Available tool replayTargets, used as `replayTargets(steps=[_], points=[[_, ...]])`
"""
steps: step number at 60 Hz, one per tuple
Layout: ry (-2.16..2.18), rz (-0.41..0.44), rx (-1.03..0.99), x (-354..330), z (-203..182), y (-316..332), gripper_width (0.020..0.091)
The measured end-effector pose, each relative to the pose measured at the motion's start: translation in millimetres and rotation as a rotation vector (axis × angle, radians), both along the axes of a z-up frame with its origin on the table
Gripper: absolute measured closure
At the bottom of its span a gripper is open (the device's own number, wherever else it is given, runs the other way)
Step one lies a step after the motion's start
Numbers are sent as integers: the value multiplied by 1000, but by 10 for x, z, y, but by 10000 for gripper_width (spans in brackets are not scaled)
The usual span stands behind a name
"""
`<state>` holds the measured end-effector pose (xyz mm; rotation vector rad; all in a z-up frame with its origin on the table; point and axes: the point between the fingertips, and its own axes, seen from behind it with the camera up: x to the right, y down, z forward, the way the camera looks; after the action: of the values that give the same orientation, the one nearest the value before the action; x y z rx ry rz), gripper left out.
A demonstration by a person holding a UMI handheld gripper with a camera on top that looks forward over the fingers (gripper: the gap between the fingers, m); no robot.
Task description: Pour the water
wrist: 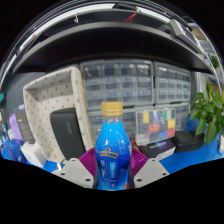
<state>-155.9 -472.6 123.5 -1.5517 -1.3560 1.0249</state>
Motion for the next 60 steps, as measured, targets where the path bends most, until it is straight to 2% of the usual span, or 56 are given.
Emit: replayTargets(steps=[11, 19, 26, 35, 36, 39, 40, 41, 44, 60], points=[[-30, 18, 34, -9, -474, 112, 693], [60, 23, 11, -14, -404, 98, 689], [70, 30, 29, 45, -402, 69, 656], [48, 9, 27, 99, -422, 80, 558], [41, 7, 21, 108, -436, 73, 531], [20, -9, 22, 153, -487, 85, 385], [13, -13, 28, 162, -499, 82, 379], [8, -14, 34, 185, -510, 76, 321], [0, -15, 43, 263, -546, 57, 276], [-150, 7, 29, 1226, -792, -225, 286]])
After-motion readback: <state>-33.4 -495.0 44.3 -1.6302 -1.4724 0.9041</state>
